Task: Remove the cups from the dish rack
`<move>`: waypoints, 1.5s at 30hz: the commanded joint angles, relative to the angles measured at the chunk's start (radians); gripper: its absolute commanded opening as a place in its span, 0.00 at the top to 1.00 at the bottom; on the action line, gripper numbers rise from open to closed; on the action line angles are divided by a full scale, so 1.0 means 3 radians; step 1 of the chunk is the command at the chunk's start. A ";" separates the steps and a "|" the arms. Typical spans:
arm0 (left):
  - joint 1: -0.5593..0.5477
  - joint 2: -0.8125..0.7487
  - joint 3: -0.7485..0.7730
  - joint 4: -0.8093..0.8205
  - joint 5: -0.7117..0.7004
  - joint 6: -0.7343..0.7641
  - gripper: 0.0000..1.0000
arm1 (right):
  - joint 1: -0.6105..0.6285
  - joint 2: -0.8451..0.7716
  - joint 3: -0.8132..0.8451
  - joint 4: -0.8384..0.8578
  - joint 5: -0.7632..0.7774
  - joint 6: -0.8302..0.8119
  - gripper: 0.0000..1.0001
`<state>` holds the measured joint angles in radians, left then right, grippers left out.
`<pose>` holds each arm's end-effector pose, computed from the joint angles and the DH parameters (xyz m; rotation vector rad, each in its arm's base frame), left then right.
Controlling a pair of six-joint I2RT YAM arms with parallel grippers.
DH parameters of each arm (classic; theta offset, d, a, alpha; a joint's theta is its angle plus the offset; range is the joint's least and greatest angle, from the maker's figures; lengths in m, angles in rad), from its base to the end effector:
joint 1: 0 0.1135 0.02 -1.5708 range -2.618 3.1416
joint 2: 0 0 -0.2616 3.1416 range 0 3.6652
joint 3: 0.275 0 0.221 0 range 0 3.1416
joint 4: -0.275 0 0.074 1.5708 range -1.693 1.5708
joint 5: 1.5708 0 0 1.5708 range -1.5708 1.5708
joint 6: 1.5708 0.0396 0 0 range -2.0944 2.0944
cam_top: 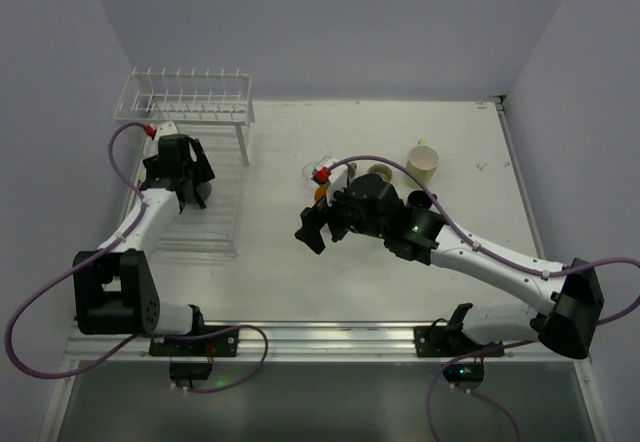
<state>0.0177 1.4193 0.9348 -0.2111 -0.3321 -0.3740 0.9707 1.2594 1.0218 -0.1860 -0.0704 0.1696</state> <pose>0.2820 0.0179 0.2547 -0.6030 2.1446 0.1822 0.1469 0.2196 0.3241 -0.8564 1.9009 0.7886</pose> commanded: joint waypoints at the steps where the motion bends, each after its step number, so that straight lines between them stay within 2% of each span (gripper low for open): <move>1: 0.0028 -0.0409 -0.0135 0.0060 0.0165 -0.0021 0.80 | 0.0032 -0.0194 -0.0026 0.0210 0.0010 0.0165 0.01; 2: 0.0013 -0.0557 -0.0165 0.0024 0.0217 -0.0042 0.85 | 0.0032 -0.0200 -0.0036 0.0241 -0.0006 0.0227 0.01; 6: -0.0023 -0.0987 -0.0313 -0.0027 0.0498 -0.0118 0.93 | 0.0032 -0.0205 -0.0189 0.0548 -0.0067 0.0620 0.01; 10: -0.0023 -0.1350 -0.0319 -0.0068 0.0819 -0.0215 1.00 | 0.0032 -0.0144 -0.0338 0.1119 -0.0210 0.1049 0.01; 18: -0.0141 -0.1954 -0.0263 -0.0099 0.1500 -0.0471 1.00 | 0.0037 0.0030 -0.0374 0.1795 -0.0241 0.1418 0.01; 22: -0.0151 -0.2199 -0.0436 0.0105 0.2408 -0.0935 1.00 | 0.0032 0.0117 -0.0456 0.2311 -0.0287 0.1602 0.01; 25: -0.0177 -0.2445 -0.0692 0.0432 0.2788 -0.1293 1.00 | 0.0032 0.0133 -0.0583 0.2556 -0.0200 0.1669 0.02; 28: -0.0182 -0.2670 -0.0881 0.0637 0.2988 -0.1580 1.00 | 0.0027 0.0092 -0.0706 0.2649 -0.0062 0.1654 0.03; 33: -0.0187 -0.2961 -0.1198 0.1184 0.3249 -0.2091 1.00 | 0.0022 0.0092 -0.0752 0.2737 -0.0200 0.1633 0.08; 38: -0.0192 -0.3064 -0.1270 0.1419 0.3392 -0.2317 1.00 | 0.0011 0.0031 -0.0783 0.2844 -0.0205 0.1628 0.14; 45: -0.0197 -0.3115 -0.1469 0.1655 0.3577 -0.2618 1.00 | -0.0004 0.0102 -0.0604 0.3078 -0.0512 0.1577 0.26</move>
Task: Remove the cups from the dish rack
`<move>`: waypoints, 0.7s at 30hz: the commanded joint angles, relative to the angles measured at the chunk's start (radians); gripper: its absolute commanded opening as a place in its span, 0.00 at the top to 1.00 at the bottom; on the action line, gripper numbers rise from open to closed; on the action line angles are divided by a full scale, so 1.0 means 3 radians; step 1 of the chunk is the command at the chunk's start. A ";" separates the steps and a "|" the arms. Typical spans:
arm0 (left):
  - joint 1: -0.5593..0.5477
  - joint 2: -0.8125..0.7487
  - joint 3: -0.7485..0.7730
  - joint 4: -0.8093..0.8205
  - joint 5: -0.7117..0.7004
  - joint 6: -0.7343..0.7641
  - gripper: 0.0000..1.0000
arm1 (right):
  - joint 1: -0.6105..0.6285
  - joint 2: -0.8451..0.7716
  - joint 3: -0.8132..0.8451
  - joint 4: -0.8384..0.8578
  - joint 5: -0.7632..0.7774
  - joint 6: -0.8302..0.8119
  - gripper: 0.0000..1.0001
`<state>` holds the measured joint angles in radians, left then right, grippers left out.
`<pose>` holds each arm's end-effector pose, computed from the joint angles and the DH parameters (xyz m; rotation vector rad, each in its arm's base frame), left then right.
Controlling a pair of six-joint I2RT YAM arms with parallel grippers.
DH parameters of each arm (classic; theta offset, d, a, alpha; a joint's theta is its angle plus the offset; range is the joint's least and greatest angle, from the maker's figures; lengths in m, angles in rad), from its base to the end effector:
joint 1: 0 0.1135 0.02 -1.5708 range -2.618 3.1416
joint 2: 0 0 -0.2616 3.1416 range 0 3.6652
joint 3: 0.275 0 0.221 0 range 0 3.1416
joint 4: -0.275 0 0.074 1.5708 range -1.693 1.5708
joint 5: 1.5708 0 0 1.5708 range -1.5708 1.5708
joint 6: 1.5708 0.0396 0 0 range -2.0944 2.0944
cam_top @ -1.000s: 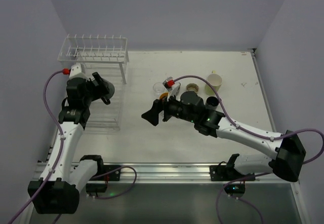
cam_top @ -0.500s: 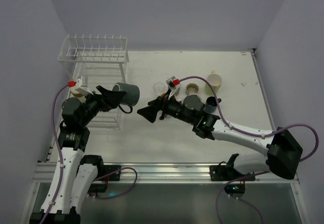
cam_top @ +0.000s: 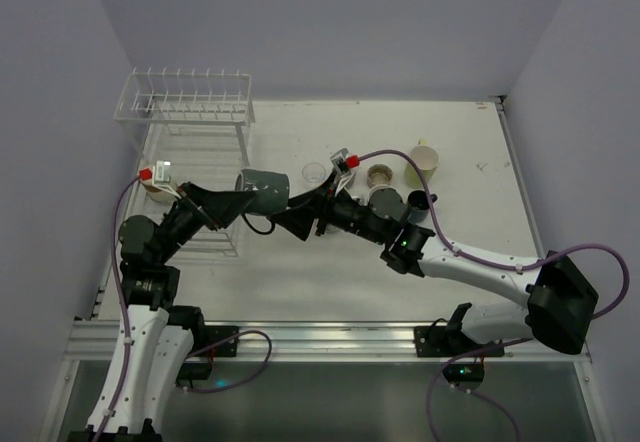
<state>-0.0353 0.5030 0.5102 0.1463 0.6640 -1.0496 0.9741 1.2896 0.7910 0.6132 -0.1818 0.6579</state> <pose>0.1061 -0.0282 0.3172 -0.1991 1.5877 -1.3324 0.1487 0.2316 0.3287 -0.4205 1.5809 1.4313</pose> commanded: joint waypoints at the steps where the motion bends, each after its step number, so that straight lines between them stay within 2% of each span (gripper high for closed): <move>1: -0.0025 -0.0086 -0.0069 0.0468 0.0257 -0.0377 1.00 | -0.0015 0.0022 0.0176 0.0446 -0.0171 -0.0020 0.28; 10: -0.0071 -0.0097 -0.0172 0.0632 0.0297 -0.0546 0.97 | -0.0015 0.0415 0.0375 0.0911 -0.0585 0.0338 0.40; 12: -0.0082 -0.0102 -0.0172 0.0632 0.0313 -0.0546 0.96 | -0.0015 0.0497 0.0395 0.1038 -0.0657 0.0420 0.47; 14: -0.0082 -0.0112 -0.0182 0.0632 0.0318 -0.0531 0.94 | -0.0015 0.0523 0.0385 0.1121 -0.0672 0.0466 0.58; 15: -0.0082 -0.0107 -0.0182 0.0607 0.0323 -0.0520 0.91 | -0.0010 0.0518 0.0375 0.1192 -0.0657 0.0481 0.77; 16: -0.0082 -0.0107 -0.0167 0.0576 0.0323 -0.0495 0.87 | -0.0015 0.0503 0.0340 0.1208 -0.0642 0.0476 0.89; 17: -0.0082 -0.0097 -0.0141 0.0500 0.0293 -0.0363 0.80 | -0.0010 0.0483 0.0329 0.1203 -0.0621 0.0481 0.98; 18: -0.0082 -0.0076 -0.0096 0.0261 0.0262 -0.0271 0.59 | -0.0015 0.0472 0.0319 0.1142 -0.0606 0.0456 1.00; 19: -0.0082 -0.0066 0.0006 0.0132 0.0231 -0.0153 0.48 | -0.0015 0.0432 0.0324 0.1081 -0.0611 0.0431 1.00; 20: -0.0082 -0.0056 0.0068 -0.0006 0.0120 0.0091 0.29 | -0.0010 0.0416 0.0344 0.0989 -0.0621 0.0400 1.00; 21: -0.0082 -0.0040 0.0205 -0.0285 0.0048 0.0210 0.21 | -0.0010 0.0396 0.0360 0.0770 -0.0621 0.0334 1.00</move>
<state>-0.0601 0.4847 0.4793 0.1963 0.7105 -1.2114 0.9722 1.4441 0.8597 0.9054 -0.4046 0.7971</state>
